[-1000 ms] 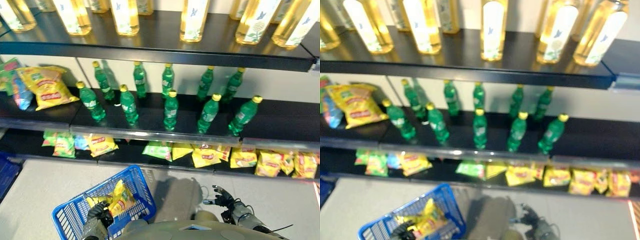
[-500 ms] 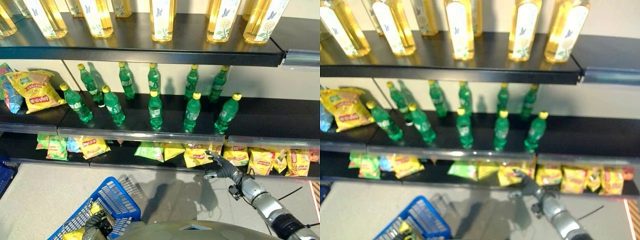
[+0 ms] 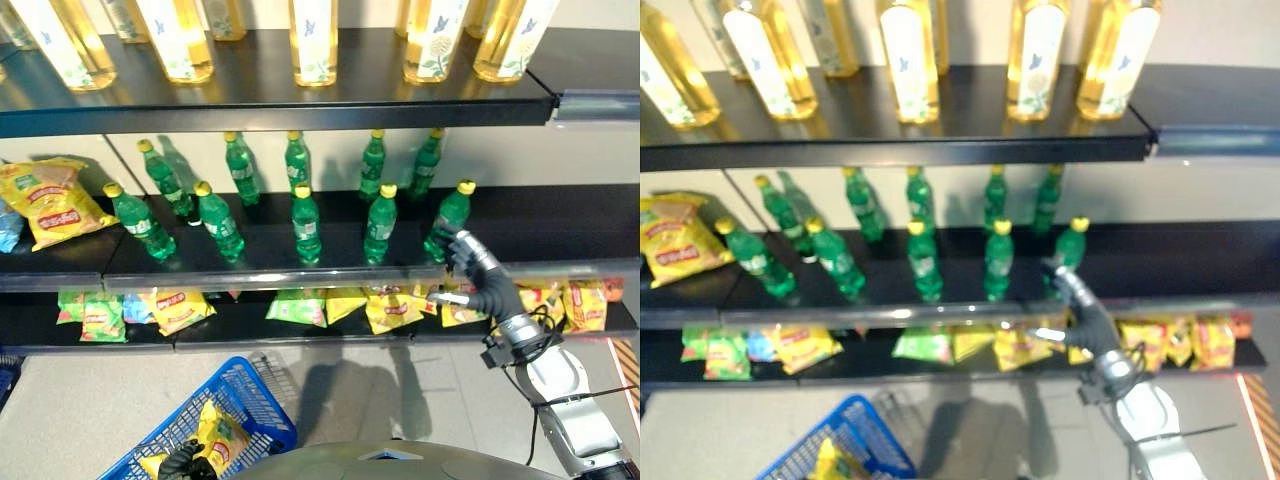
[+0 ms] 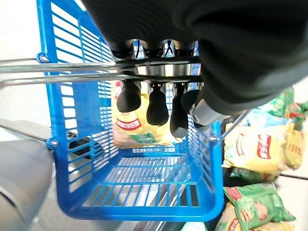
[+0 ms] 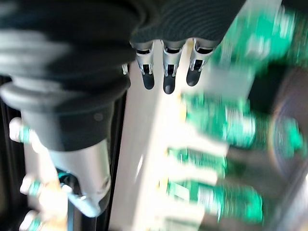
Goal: Pick up the snacks into the basket
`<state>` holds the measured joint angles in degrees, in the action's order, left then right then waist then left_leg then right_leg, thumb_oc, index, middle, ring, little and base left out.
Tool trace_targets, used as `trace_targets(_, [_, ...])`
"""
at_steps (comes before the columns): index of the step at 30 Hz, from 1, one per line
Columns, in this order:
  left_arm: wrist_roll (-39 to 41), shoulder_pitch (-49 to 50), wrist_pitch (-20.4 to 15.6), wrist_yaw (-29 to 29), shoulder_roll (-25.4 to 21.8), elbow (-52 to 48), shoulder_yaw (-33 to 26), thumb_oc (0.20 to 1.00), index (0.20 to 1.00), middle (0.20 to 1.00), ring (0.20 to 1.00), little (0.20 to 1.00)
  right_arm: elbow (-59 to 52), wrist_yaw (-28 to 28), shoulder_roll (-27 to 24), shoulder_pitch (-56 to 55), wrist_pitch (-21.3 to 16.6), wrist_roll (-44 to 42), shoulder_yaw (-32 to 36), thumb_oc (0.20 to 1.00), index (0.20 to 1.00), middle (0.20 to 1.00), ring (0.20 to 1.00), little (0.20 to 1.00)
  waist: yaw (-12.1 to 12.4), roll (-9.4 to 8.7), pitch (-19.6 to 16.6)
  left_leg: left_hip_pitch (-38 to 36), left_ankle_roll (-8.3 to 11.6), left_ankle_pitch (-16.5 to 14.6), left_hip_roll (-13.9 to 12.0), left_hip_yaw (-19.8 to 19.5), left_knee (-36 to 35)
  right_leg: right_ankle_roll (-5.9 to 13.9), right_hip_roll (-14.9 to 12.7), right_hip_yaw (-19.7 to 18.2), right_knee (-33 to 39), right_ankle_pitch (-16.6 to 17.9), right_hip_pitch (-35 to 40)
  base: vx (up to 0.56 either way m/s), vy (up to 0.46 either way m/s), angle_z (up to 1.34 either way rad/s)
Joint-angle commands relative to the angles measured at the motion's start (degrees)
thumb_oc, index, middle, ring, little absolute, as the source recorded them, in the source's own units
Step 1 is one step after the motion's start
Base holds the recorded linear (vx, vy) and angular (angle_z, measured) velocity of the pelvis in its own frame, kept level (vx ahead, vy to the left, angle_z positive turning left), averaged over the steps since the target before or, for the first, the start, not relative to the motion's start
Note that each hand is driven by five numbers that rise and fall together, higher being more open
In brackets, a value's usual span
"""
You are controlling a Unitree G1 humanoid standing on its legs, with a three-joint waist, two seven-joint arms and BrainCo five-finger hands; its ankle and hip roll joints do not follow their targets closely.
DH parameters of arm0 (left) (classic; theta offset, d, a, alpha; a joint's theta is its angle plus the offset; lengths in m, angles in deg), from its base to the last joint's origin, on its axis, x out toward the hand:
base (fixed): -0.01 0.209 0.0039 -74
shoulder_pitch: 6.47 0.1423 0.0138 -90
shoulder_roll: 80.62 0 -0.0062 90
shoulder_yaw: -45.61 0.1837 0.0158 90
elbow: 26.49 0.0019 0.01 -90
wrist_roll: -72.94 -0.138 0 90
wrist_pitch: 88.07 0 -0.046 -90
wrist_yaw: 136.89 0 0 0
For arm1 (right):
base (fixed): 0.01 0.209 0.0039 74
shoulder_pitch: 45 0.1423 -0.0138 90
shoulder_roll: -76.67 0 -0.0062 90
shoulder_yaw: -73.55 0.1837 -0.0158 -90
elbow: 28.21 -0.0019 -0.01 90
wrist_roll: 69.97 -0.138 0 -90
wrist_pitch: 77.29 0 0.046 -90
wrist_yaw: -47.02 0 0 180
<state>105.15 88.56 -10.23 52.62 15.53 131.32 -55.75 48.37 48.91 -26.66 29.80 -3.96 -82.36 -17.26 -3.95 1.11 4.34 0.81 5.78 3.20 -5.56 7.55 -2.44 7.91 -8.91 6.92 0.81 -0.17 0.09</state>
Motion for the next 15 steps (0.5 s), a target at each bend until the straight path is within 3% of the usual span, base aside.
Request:
trace_targets(1, [-0.4,-4.9,-3.5,3.7,-3.0,-0.5,0.0,0.200,0.200,0.200,0.200,0.200,-2.0,11.7,2.0,7.7,-4.3,6.6,4.1,1.000,1.000,1.000,1.000,1.000,0.6,-0.68,6.6,5.0,-1.93,-6.0,-0.6,-1.9,11.2,0.97,-1.7,-1.2,-8.2,0.6,-7.7,-0.22,0.019,-0.01])
trace_targets(3, [0.0,-5.2,-4.0,4.5,-3.0,-0.9,0.2,0.200,0.200,0.200,0.200,0.200,-1.5,13.4,2.3,8.7,-4.3,7.5,4.3,1.000,1.000,1.000,1.000,1.000,0.5,-0.53,7.2,6.3,-1.93,-6.1,-0.6,-2.0,11.9,0.93,-1.7,-1.5,-9.0,0.6,-9.1,-0.14,0.015,-0.03])
trace_targets(7, [0.2,-6.7,-4.5,7.4,-2.8,-2.4,2.3,0.200,0.200,0.200,0.200,0.200,2.8,25.0,5.3,13.2,-3.6,12.9,6.3,1.000,1.000,1.000,1.000,1.000,0.7,0.61,9.6,11.4,-2.20,-6.0,-0.1,-2.4,14.5,0.90,-2.0,-2.4,-12.3,0.6,-14.5,-0.14,0.019,0.02])
trace_targets(15, [0.4,-7.5,-4.6,9.6,-2.4,-4.7,5.4,0.200,0.200,0.200,0.200,0.200,9.4,32.4,5.9,22.7,-1.0,15.5,2.8,1.000,1.000,1.000,1.000,1.000,2.0,1.53,12.1,15.1,-2.70,-6.0,0.9,-2.7,16.4,0.74,-2.2,-3.1,-14.3,0.8,-18.2,-0.05,0.010,0.00])
